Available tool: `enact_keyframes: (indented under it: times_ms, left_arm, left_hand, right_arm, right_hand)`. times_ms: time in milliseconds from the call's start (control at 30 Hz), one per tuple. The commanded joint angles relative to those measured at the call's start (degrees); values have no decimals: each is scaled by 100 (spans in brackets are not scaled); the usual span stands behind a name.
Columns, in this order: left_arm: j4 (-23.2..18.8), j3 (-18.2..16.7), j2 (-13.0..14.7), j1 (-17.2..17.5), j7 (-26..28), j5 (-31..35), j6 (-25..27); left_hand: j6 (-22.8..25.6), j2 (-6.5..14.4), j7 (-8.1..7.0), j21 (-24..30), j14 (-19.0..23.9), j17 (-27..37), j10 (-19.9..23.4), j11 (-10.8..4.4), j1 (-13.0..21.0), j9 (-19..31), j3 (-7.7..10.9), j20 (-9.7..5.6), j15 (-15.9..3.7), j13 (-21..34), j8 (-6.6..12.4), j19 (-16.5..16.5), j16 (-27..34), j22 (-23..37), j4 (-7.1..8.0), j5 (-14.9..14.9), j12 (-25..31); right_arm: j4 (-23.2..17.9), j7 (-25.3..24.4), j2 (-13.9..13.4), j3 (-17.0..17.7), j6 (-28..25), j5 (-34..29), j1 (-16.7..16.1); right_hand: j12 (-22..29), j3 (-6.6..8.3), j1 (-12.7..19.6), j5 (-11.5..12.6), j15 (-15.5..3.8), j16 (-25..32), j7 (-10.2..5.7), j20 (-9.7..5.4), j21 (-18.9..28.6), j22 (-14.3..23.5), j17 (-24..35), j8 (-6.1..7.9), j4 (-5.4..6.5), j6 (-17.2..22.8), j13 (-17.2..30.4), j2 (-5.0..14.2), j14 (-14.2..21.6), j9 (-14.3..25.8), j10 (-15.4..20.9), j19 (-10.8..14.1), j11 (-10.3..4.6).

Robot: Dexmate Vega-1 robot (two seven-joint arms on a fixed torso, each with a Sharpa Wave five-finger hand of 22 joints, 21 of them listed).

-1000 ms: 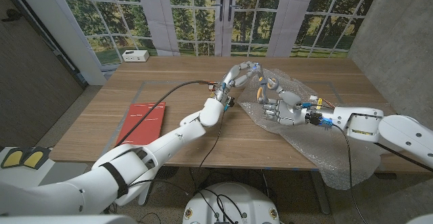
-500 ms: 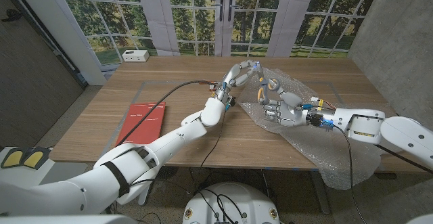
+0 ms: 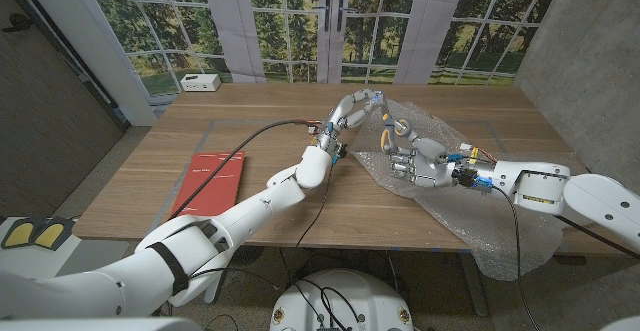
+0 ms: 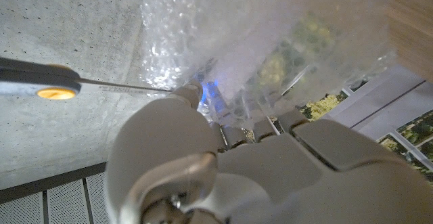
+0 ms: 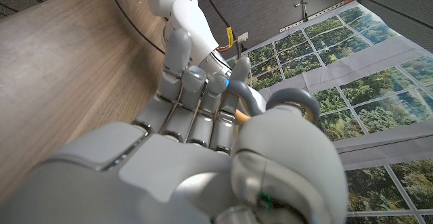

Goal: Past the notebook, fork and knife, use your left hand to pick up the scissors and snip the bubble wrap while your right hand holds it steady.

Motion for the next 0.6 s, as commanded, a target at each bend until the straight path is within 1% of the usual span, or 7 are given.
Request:
enact_keyframes:
  times_ms: [33, 133, 233, 333, 400, 533, 600]
  left_arm:
    - [-38, -23, 32, 36, -12, -10, -10]
    - [-46, -30, 40, 43, -24, -18, -22]
    - [-55, -39, 47, 55, -34, -29, -36]
    - [-73, -49, 56, 69, -42, -36, -43]
    - [-74, -60, 58, 80, -46, -52, -57]
    - [-108, -82, 74, 111, -64, -79, -50]
    - [-133, -97, 83, 132, -84, -105, -46]
  left_hand:
    - [44, 21, -6, 41, 61, 33, 48, 26, -50, -6, 35, 7, -725, 15, -8, 41, 24, 18, -39, -18, -10]
    - [49, 22, -13, 40, 63, 33, 48, 25, -52, -11, 39, 8, -725, 16, -10, 40, 23, 18, -44, -18, -13]
    - [42, 22, -18, 40, 66, 33, 50, 25, -55, -17, 42, 10, -725, 17, -18, 39, 22, 18, -48, -17, -15]
    - [38, 23, -20, 40, 70, 33, 51, 25, -60, -22, 45, 8, -725, 18, -24, 41, 22, 18, -51, -17, -17]
    - [36, 28, -22, 40, 85, 34, 51, 26, -62, -28, 52, 12, -731, 19, -29, 44, 26, 18, -54, -16, -20]
    - [32, 24, -27, 41, 94, 33, 51, 26, -65, -34, 55, 9, -735, 20, -35, 48, 26, 18, -61, -17, -23]
    - [36, 24, -13, 41, 103, 33, 50, 26, -68, -40, 58, 11, -738, 20, -38, 49, 28, 18, -66, -17, -26]
  right_arm:
    - [-121, -178, 44, 91, 37, 19, -105]
    - [-142, -226, 57, 97, 39, 23, -114]
    - [-150, -244, 70, 93, 44, 18, -123]
    - [-158, -252, 86, 78, 49, 17, -120]
    - [-168, -292, 99, 70, 53, 21, -117]
    - [-177, -331, 126, 48, 95, -24, -96]
    - [-190, -368, 136, 48, 127, -59, -91]
  right_hand:
    - [-28, 320, 462, -51, -825, -34, -102, -434, 28, 40, 11, 19, -151, 30, -8, 83, 19, 56, -48, -116, -173]
    - [-11, 511, 583, -95, -825, -64, -121, -463, 40, 49, 7, 11, -170, 44, 32, 83, 15, 77, -31, -164, -203]
    - [-10, 585, 576, -142, -828, -79, -129, -477, 44, 10, 6, 21, -144, 98, 34, 26, 44, 89, 4, -106, -230]
    - [41, 528, 439, -206, -825, -87, -121, -463, 47, -20, 7, 17, -79, 117, 125, -111, 82, 96, 17, -57, -198]
    - [-32, 463, 307, -246, -824, -89, -106, -445, 49, -41, 8, 7, -17, 137, 10, -198, 117, 86, 61, -17, -164]
    - [9, 423, 219, -267, -824, -93, -92, -432, 54, -43, 12, 0, 25, 149, 89, -243, 135, 84, 65, 2, -154]
    - [-34, 320, 62, -287, -822, -90, -76, -412, 54, -60, 15, -10, 91, 170, 21, -361, 164, 73, 114, 54, -143]
